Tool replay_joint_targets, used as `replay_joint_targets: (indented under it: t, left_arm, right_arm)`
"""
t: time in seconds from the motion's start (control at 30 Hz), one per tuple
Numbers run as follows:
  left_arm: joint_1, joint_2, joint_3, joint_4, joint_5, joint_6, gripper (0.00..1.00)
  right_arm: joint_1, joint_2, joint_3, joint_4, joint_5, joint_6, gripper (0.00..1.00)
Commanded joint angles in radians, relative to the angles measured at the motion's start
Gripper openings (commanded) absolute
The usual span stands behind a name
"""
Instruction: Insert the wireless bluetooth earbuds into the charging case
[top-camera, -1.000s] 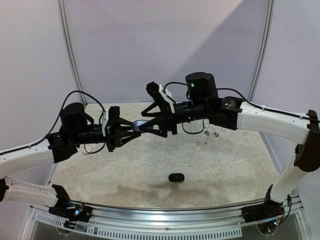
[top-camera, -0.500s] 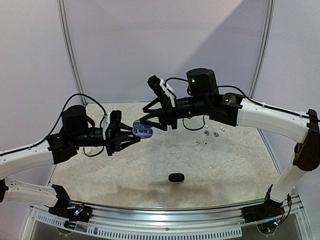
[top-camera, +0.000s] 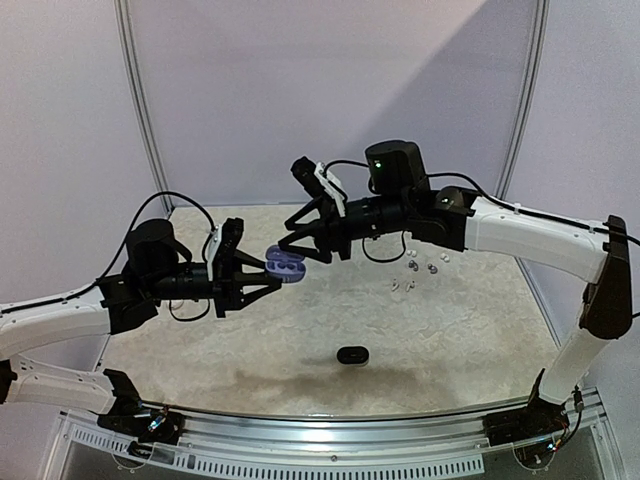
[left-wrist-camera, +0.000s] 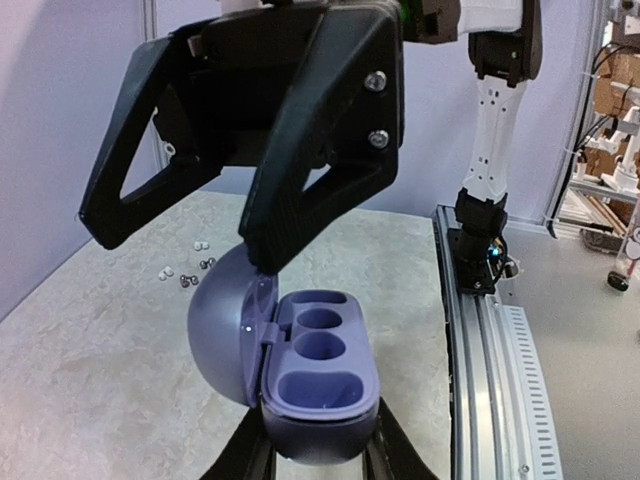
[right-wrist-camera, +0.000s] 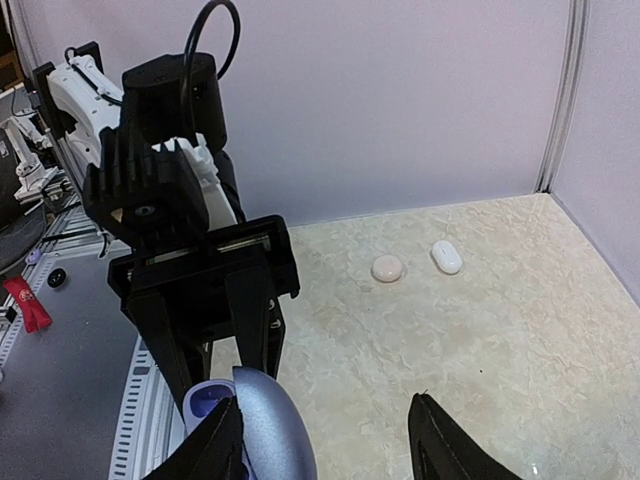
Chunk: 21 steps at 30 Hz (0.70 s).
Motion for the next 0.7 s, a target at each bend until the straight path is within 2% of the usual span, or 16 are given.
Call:
replay_joint_targets:
  t: [0.0,0.3,0.47,0.57,0.67]
  left_arm:
    - [0.000,0.011,-0.006,0.056,-0.004,-0.102,0.00]
    - [0.012,0.023,-0.012,0.053,-0.020,-0.130,0.00]
    - [0.019,0.018,-0.020,0.052,-0.024,-0.131,0.00]
    - [0.025,0.015,-0.022,0.052,-0.025,-0.133,0.00]
    - [0.027,0.012,-0.025,0.053,-0.023,-0.133,0.00]
  right_arm:
    - [-0.013,0.033,0.048,-0.074,-0.057,-0.020,0.58]
    - [-0.025,0.040,0.100,-0.079,-0.123,-0.029,0.62]
    - [-0.078,0.002,0.099,-0.028,-0.144,0.051,0.63]
    - [-0.143,-0.031,0.094,-0.071,-0.065,0.133,0.64]
    - [-0.232,-0.061,0.084,-0.184,0.078,0.161,0.62]
